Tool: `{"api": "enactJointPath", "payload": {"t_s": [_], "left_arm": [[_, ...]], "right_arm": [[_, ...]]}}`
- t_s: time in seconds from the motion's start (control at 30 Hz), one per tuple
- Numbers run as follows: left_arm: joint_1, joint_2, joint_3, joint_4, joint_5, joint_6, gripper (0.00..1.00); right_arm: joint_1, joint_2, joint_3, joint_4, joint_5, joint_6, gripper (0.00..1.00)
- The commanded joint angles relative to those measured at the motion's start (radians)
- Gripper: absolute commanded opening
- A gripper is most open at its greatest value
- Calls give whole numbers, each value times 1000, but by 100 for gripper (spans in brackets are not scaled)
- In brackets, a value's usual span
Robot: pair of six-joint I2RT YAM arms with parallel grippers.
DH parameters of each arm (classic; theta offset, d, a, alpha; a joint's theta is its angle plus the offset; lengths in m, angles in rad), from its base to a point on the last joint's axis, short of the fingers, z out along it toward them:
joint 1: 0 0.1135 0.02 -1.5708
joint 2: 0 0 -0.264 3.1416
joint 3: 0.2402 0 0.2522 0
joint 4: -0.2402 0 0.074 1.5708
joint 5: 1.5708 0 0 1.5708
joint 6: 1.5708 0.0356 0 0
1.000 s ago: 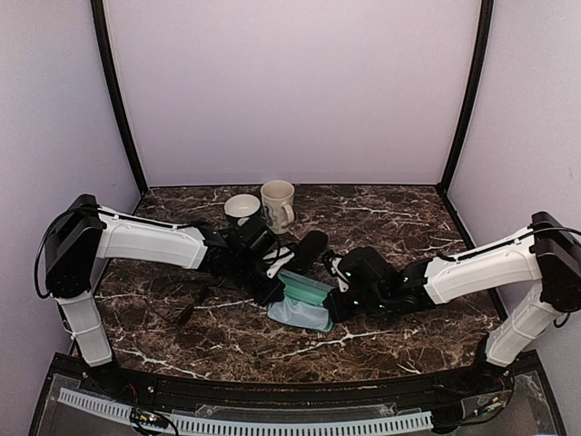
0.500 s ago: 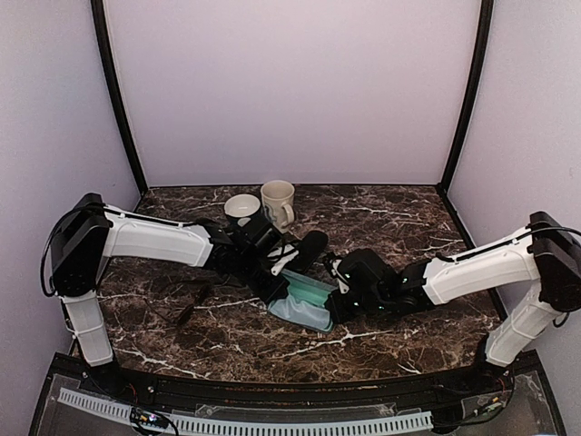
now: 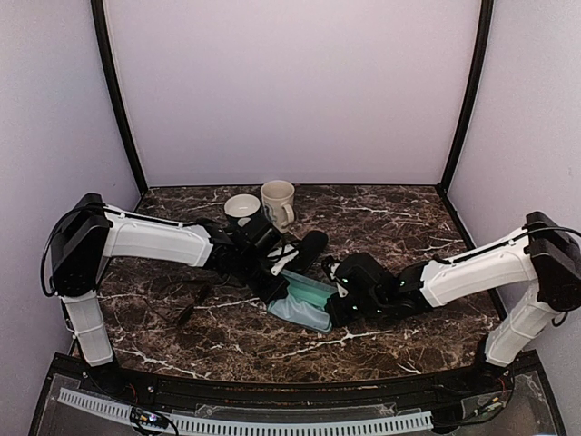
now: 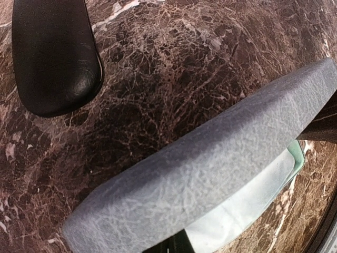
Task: Organize the sunglasses
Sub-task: Place the folded cleaning cloth in the sunglasses case.
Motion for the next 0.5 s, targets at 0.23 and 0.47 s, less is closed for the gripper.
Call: {"api": "enactJointPath", "payload": {"t_s": [0.23,0.47], "left_arm": [[5,-19,1,-3,-3,-1,0],[3,-23,-2,6,-1,8,0]], "right_arm": [[20,15,4,8,54,7,0],[29,12,4,7,71,8,0]]}}
